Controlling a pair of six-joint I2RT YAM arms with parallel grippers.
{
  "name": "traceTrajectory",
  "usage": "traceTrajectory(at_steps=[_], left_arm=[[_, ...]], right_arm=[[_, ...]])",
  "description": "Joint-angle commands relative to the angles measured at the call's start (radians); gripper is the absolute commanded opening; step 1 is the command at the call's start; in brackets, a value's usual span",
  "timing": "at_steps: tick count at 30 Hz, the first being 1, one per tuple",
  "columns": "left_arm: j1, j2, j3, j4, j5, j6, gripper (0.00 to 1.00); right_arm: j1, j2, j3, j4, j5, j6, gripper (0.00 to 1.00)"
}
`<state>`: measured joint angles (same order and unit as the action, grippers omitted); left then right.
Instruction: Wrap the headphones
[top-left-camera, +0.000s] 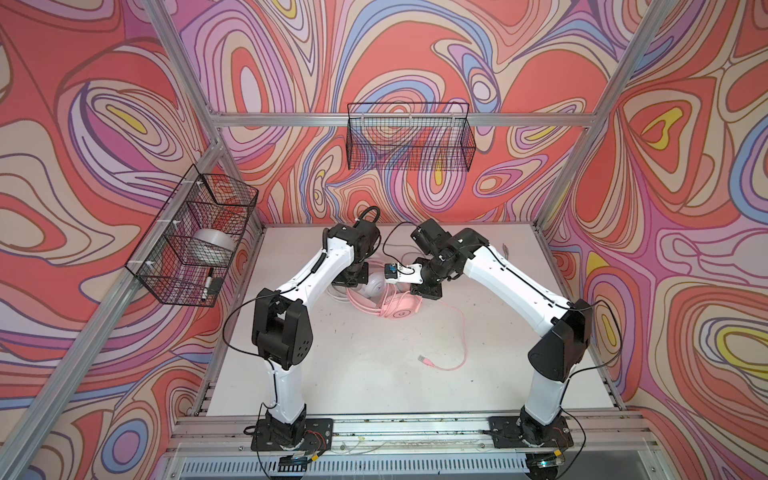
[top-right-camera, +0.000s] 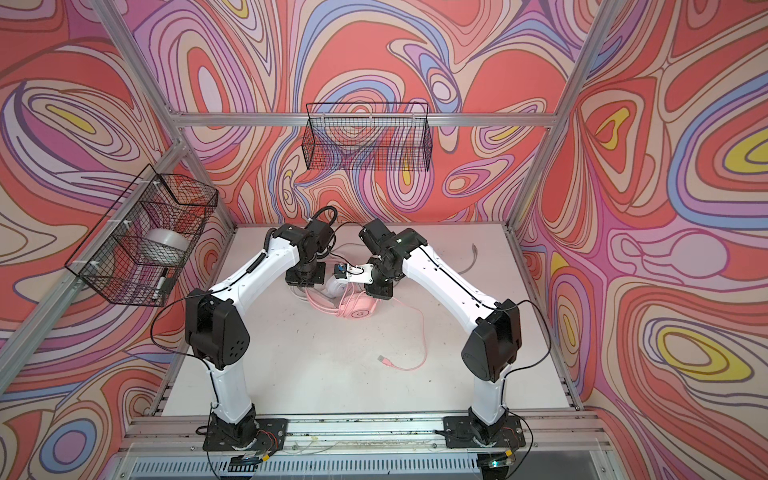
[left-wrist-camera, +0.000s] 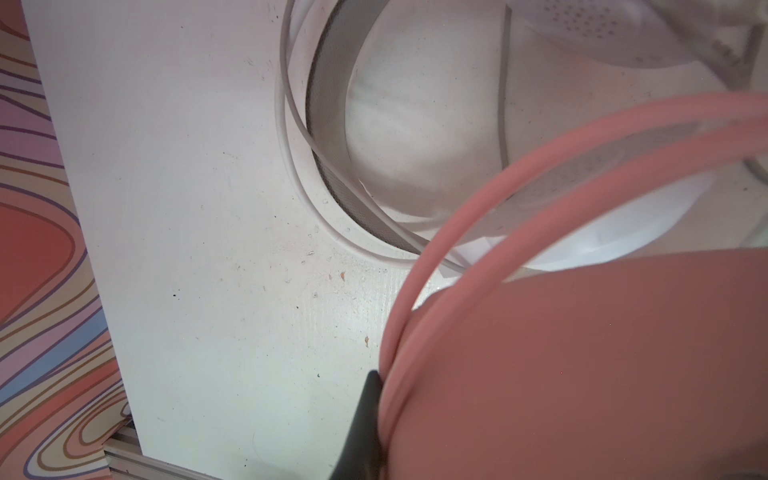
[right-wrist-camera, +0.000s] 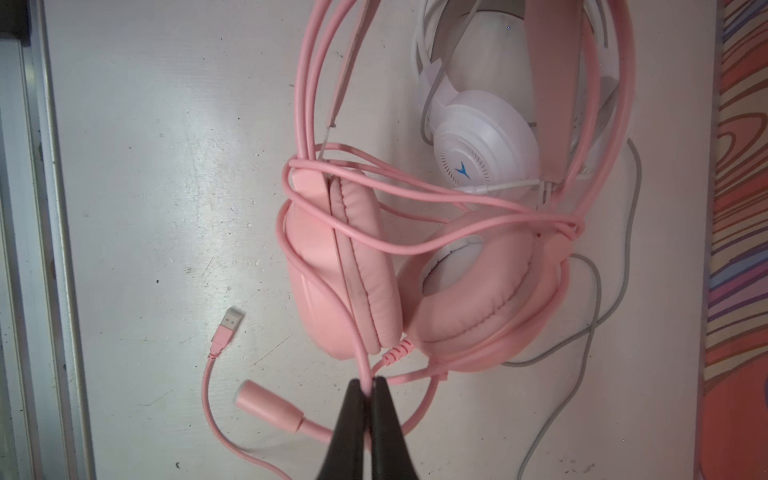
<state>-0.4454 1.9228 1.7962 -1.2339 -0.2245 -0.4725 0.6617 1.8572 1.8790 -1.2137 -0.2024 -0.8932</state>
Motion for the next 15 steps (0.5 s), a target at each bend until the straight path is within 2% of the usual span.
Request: traceTrajectory(at_steps=[1, 5, 9, 15], left_arm=[[-0.01, -0.004, -0.013, -0.003, 0.048, 0.067, 0.0], [-0.018, 0.002, -0.013, -0.007, 0.082, 0.112, 0.0], [-0.022, 0.004, -0.02, -0.004, 0.103, 0.126, 0.0], [-0.023, -0.004, -0.036, 0.017, 0.152, 0.145, 0.0]], right_arm=[[-0.01, 0.023, -0.012, 0.072, 0.031, -0.04, 0.0], [-0.019, 0.03, -0.013, 0.106, 0.064, -0.054, 0.0], [-0.025, 0.036, -0.03, 0.15, 0.086, -0.055, 0.1], [-0.031, 0.049, -0.043, 0.196, 0.111, -0.034, 0.15]])
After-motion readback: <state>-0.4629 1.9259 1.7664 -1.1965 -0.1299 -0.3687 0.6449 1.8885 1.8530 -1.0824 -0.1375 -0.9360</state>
